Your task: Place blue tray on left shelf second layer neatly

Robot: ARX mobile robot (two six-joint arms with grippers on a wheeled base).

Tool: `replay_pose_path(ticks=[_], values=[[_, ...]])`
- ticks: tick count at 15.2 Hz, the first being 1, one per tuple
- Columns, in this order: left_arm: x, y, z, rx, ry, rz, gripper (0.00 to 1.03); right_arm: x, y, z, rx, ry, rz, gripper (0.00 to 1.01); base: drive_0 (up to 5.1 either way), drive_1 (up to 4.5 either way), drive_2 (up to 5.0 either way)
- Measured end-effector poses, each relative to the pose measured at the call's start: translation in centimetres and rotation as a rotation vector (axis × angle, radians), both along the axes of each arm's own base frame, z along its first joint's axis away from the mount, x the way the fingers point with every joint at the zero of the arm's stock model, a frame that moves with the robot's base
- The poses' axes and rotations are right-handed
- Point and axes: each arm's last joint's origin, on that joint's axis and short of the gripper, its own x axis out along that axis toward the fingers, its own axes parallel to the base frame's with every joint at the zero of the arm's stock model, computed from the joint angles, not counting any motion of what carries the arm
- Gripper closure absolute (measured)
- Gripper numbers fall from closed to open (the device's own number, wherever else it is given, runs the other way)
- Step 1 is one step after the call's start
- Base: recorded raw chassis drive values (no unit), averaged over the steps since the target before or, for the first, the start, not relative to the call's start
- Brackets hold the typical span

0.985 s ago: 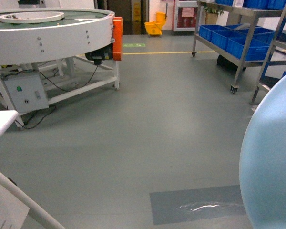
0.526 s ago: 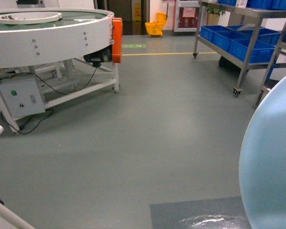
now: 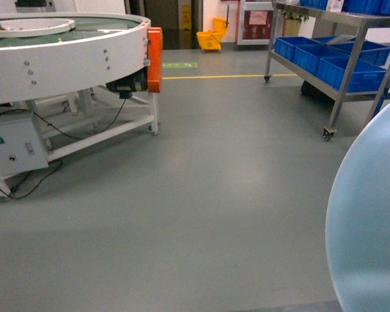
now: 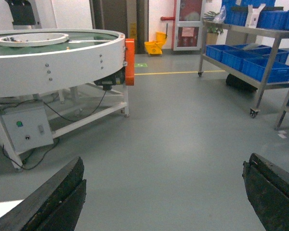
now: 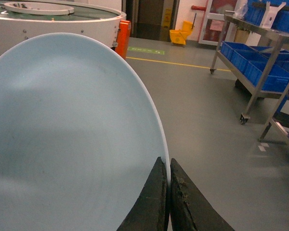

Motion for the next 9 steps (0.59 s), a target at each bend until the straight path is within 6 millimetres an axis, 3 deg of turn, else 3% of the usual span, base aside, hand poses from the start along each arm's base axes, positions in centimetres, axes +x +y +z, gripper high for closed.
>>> replay_pose_path(ticks=[9], values=[[0.00, 0.00, 0.00, 0.000, 0.000, -0.002, 0.05, 0.00, 0.00, -0.02, 0.000, 0.001, 0.000, 0.99, 0.0, 4.31, -4.2]])
